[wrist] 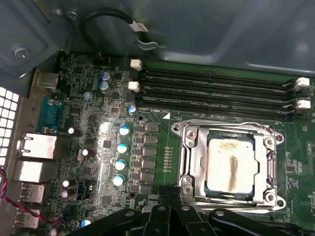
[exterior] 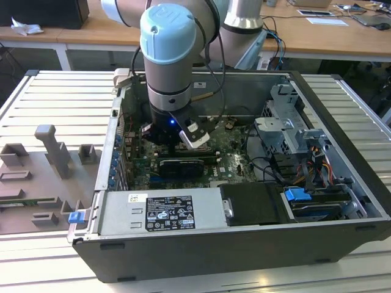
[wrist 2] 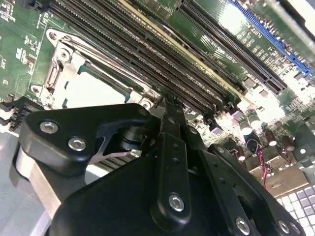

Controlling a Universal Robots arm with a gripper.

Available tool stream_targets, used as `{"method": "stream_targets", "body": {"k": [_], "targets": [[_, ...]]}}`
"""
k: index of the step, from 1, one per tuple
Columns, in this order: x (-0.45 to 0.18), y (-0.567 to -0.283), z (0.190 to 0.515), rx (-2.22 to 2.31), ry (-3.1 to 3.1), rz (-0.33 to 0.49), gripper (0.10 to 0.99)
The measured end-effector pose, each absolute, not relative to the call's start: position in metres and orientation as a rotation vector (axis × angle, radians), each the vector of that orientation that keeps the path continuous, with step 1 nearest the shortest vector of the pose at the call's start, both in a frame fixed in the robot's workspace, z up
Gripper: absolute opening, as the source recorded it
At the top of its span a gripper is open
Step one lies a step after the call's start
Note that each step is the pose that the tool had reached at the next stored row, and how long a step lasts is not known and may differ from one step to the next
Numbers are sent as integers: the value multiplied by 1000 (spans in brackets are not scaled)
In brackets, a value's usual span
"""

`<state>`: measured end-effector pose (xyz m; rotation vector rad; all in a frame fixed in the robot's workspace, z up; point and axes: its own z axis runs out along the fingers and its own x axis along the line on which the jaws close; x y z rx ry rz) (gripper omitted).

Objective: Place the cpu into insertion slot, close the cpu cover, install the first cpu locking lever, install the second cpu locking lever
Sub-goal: 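Install the second cpu locking lever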

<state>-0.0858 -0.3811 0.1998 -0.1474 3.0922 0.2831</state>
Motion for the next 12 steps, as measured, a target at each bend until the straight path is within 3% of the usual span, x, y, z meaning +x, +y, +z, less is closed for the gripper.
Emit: {"method": "stream_targets", "body": {"k": [12], "targets": [[-86, -380, 227, -147, 3092, 283, 106]]}}
